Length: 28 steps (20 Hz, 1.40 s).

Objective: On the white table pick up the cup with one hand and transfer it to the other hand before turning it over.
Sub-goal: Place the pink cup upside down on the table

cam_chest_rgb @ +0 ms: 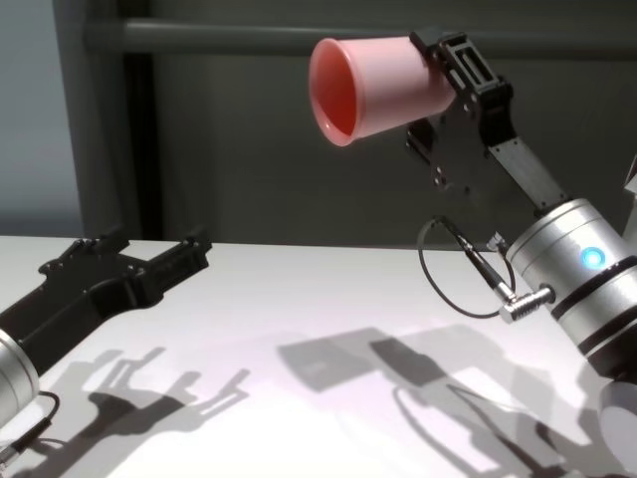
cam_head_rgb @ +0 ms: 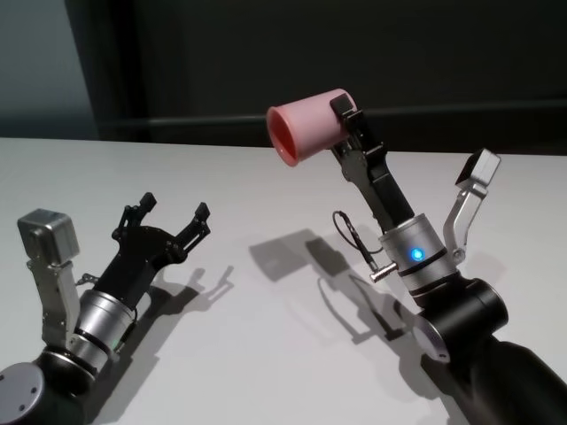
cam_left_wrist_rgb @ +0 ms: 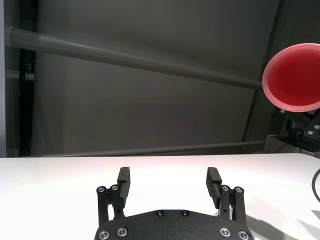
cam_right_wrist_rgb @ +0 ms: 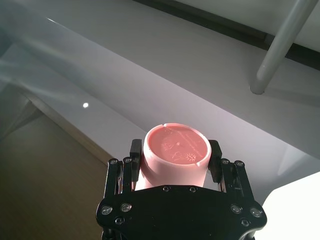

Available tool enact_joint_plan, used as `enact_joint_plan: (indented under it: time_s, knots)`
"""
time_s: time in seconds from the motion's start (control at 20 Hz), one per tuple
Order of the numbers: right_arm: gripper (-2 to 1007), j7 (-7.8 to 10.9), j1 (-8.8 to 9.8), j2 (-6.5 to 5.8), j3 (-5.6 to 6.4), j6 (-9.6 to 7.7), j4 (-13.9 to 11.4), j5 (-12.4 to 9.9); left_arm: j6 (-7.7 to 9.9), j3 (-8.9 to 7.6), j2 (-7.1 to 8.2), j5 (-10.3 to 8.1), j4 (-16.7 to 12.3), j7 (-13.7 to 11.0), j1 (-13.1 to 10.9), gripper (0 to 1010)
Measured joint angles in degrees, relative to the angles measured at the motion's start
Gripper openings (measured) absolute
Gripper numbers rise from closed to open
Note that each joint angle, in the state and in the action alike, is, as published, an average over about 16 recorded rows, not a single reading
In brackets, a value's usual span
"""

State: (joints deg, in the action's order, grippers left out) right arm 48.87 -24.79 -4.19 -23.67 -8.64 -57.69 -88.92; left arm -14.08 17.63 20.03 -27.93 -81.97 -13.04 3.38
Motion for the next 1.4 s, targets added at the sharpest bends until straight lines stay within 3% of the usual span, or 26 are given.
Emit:
enact_joint_plan:
  time_s: [0.4, 0.8, 1.05, 1.4]
  knots:
    - [771, -0.64, 0.31, -0.45, -0.3, 0.37, -0.71, 0.39, -0.85, -0.12, -0.5, -0.32, 1.2, -1.35, 0.26, 1003]
    - [771, -4.57, 2.37, -3.77, -1.59, 3.08, -6.24, 3.02, -0.71, -0.03, -0.38, -0.31, 1.13, -1.38, 0.38, 1003]
    - [771, -9.71, 4.01, -7.23, -2.9, 5.75, -11.77, 6.4, -0.64, 0.0, -0.36, -0.38, 1.1, -1.37, 0.41, 1003]
    - [771, -19.36, 5.47, -12.01, -5.28, 8.59, -19.28, 14.18, -0.58, 0.03, -0.34, -0.44, 1.08, -1.36, 0.44, 1003]
